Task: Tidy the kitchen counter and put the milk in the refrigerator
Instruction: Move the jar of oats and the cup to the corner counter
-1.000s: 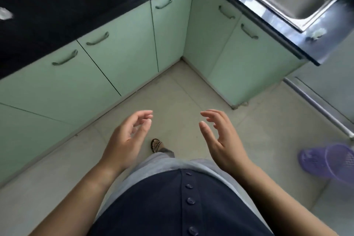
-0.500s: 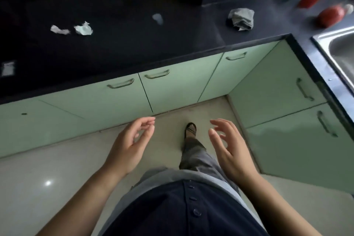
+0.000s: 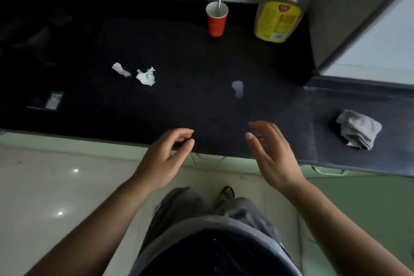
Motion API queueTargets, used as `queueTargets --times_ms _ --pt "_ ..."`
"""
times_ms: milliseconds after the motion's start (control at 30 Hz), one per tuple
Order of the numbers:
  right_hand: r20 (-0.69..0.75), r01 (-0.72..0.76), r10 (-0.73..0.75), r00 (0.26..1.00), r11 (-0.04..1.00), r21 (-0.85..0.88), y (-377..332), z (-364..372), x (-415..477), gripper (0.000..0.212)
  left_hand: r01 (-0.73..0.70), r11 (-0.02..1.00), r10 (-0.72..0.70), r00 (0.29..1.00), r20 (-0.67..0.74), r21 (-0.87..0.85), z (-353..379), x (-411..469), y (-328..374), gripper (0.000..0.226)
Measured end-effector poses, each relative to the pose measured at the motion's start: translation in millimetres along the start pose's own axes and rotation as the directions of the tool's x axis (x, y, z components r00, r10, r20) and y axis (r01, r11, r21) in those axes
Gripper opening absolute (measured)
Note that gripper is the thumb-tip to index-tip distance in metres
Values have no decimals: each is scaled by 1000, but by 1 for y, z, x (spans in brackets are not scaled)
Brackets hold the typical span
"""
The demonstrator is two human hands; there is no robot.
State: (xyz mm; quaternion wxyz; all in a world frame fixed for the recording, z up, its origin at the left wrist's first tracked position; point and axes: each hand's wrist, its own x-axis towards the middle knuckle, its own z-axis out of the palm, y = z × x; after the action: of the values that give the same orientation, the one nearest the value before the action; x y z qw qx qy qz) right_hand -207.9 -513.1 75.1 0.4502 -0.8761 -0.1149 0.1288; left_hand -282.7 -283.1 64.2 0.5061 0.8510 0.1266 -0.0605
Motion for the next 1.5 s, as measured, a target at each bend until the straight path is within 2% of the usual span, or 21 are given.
queueTargets --times_ms 67,200,367,500,633,800,1000,1133,1267,1333,1400,1500 --pt "6 6 -6 1000 1000 -3 -6 4 29 47 23 1000 -23 1000 3 16 -11 24 -1 46" --pt "-20 11 -12 1000 1000 -27 -22 15 83 49 5 998 -6 1000 27 68 -39 86 -5 30" --pt "-107 20 -37 994 987 -158 -43 15 142 45 -50 976 25 992 120 212 -69 179 -3 35" --pt "-199 12 -55 979 978 -208 -54 1 194 41 -114 877 8 974 224 466 -75 252 -10 46" --pt "-257 45 -124 958 955 -295 -65 -23 242 41 -150 786 2 971 240 600 -67 303 -10 47" --pt "-230 80 -186 955 911 -405 -72 -46 290 43 -215 696 76 971 228 685 -48 337 0 50" --pt "-192 169 -294 936 857 -486 -76 -75 338 42 -181 685 59 979 194 706 -27 367 5 57" --pt "-182 234 -401 898 785 -574 -70 -90 368 42 -129 638 8 987 161 760 -22 384 -1 62" --pt "-274 254 -480 833 772 -582 -59 -98 387 33 -135 608 5 986 167 782 -16 390 -13 65" --pt "-326 237 -504 800 764 -600 -50 -102 394 27 -150 604 4 983 185 783 -14 390 -18 64" --pt "-390 157 -481 785 764 -626 -42 -107 399 22 -163 598 18 982 190 785 -13 391 -22 64" --pt "-443 -2 -357 822 776 -631 -34 -112 406 29 -176 594 39 981 190 785 -15 391 -25 63"
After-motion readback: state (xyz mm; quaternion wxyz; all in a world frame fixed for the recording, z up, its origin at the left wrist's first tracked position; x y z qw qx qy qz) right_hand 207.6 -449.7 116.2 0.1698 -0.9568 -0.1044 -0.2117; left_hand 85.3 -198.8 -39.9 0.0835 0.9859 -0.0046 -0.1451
